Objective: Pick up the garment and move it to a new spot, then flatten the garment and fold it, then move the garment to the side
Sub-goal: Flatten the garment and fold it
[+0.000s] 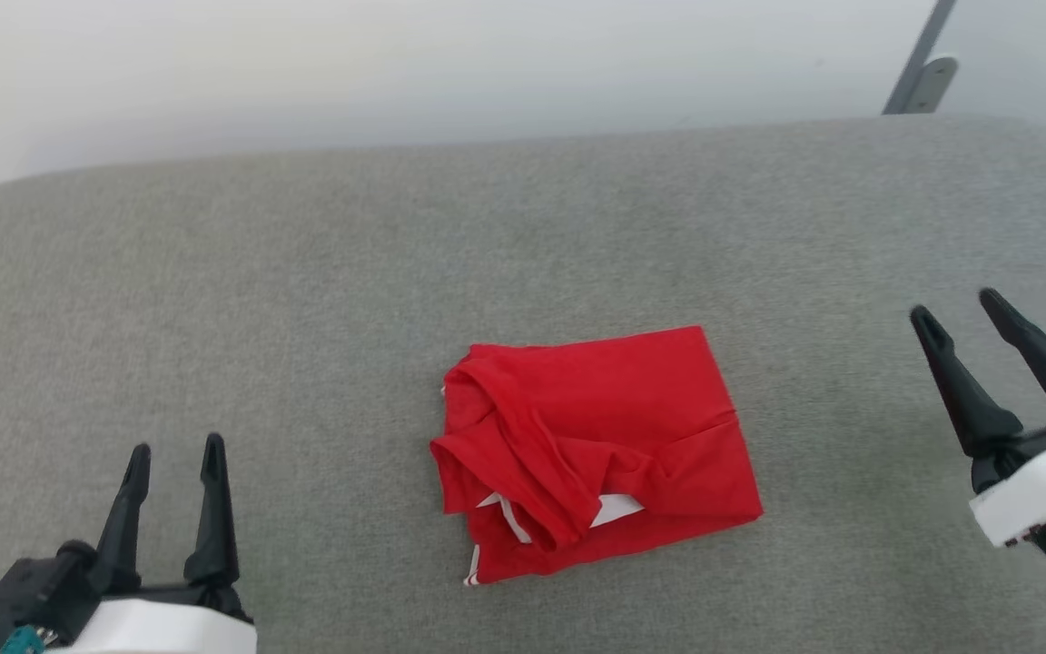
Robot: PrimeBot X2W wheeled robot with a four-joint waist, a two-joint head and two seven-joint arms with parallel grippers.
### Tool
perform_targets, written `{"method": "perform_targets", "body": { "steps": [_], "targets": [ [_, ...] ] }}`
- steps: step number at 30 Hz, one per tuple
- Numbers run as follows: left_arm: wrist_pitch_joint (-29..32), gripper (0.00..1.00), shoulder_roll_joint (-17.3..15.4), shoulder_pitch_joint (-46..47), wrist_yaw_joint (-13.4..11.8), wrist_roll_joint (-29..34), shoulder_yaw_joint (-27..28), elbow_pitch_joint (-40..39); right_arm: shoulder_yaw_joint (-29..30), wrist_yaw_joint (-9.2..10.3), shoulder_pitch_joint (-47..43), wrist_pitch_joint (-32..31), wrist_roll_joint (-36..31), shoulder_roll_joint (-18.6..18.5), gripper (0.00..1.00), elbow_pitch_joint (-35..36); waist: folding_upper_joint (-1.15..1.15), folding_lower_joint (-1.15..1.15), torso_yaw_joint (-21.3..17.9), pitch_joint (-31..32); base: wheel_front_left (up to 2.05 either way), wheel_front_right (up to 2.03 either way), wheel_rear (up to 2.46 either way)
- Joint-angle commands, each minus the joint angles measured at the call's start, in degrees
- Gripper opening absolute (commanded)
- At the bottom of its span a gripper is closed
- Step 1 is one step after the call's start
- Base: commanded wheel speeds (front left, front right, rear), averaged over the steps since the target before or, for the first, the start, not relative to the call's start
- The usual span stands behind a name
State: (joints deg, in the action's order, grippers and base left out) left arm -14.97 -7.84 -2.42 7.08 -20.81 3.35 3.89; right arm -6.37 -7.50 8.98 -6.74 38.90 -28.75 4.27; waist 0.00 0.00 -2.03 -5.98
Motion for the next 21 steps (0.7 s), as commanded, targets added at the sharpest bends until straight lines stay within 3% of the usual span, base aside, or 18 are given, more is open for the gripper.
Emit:
{"method": "perform_targets", "body": {
  "steps": [1, 10, 17, 21],
  "targets": [
    [-0.3, 1.00, -0.7, -1.1, 0.3, 0.7, 0.4, 0.2, 0.0, 0.02, -1.0, 2.5, -0.8, 0.3, 1.00, -1.0, 0.00, 0.00, -1.3, 1.3, 0.00, 0.00, 0.00],
    [-0.3, 1.00, -1.4, -4.9, 0.4, 1.6, 1.7, 1.3, -0.3, 0.02, -5.3, 18.8, -3.5, 0.8, 1.00, -12.1, 0.00, 0.00, -1.8, 3.9, 0.00, 0.00, 0.00],
    [-0.3, 1.00, -0.9, -6.2, 0.4, 0.5, 2.7, 2.4, -0.4, 0.02, -7.0, 21.8, -2.7, 1.5, 1.00, -18.7, 0.00, 0.00, -0.7, 4.9, 0.00, 0.00, 0.00],
    [-0.3, 1.00, -0.6, -5.9, 0.4, -0.4, 2.4, 3.1, 1.7, 0.02, -7.6, 21.9, -2.6, 2.9, 1.00, -18.0, 0.00, 0.00, 0.3, 4.8, 0.00, 0.00, 0.00]
  ]
}}
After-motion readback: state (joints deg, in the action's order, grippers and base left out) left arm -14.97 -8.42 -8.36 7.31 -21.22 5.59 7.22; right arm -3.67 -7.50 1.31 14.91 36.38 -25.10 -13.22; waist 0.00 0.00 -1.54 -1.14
